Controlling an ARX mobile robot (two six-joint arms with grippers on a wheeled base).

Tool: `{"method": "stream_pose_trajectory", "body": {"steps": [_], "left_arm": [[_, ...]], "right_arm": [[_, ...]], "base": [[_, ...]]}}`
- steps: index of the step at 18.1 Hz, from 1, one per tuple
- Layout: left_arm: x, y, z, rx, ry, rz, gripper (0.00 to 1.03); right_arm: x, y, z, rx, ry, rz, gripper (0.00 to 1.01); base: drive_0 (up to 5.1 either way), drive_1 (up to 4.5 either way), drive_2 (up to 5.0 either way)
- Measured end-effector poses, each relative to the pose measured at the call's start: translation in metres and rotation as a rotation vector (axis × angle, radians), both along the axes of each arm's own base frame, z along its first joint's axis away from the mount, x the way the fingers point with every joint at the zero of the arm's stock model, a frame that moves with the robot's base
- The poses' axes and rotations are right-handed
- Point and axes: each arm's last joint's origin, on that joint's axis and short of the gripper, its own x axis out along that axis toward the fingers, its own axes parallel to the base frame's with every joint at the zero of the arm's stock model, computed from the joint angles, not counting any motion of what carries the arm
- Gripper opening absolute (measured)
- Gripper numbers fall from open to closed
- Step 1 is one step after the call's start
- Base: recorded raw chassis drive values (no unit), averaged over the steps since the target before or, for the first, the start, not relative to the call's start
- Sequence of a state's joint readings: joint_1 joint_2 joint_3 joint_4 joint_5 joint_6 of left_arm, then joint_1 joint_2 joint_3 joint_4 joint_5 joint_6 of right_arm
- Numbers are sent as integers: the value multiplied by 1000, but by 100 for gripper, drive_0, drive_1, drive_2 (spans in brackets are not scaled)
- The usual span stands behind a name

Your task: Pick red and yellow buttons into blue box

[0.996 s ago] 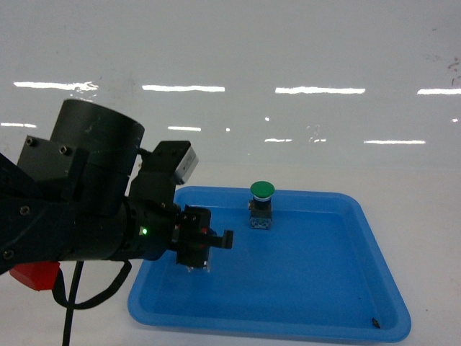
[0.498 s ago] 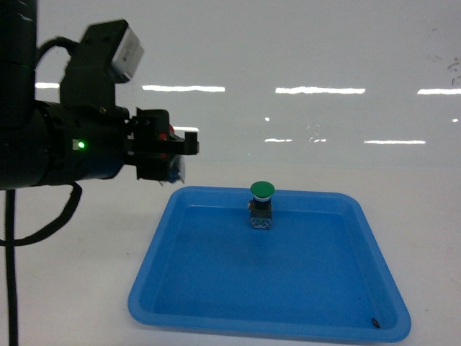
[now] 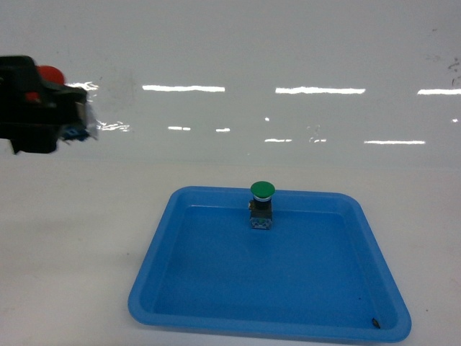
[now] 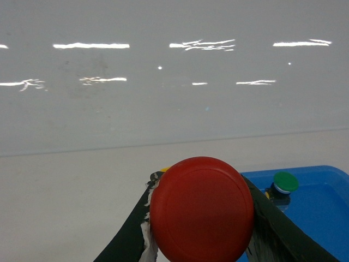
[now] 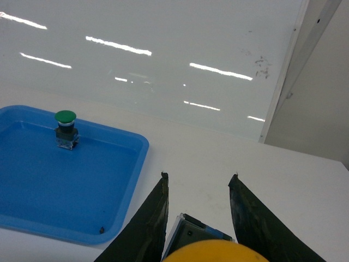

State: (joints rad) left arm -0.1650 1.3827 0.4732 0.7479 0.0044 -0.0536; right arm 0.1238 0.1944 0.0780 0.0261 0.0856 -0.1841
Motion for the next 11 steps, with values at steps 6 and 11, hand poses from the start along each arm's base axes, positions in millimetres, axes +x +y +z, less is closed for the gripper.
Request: {"method": "stream_pose_trajectory", "body": {"steps": [6,11], "left_arm": [[-68,14,-9,17,67,35,32],[-93,8,4,24,-21,54,32]], "right_arm": [[0,0,0,0,0,0,30],[0,0,0,0,0,0,30]], "base": [[0,0,0],[0,0,0]]}}
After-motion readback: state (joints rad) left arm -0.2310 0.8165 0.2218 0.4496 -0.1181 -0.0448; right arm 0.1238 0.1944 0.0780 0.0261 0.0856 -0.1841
